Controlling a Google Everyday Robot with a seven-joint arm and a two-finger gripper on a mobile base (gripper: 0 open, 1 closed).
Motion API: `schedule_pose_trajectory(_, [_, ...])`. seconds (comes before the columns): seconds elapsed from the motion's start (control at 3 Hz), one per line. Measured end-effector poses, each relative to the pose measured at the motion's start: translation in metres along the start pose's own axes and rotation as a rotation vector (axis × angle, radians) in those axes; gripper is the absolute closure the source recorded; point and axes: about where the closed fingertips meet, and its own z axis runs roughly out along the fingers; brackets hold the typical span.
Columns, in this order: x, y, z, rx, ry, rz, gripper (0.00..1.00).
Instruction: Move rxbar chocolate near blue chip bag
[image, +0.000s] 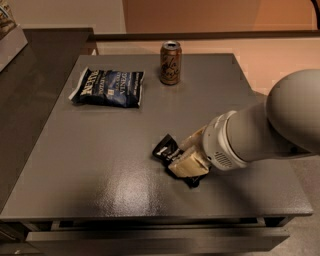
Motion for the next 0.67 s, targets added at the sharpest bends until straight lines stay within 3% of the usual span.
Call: schedule_pose_trajectory(0.67, [-0.061, -0.057, -0.022, 0.019, -0.054, -0.098, 1.00])
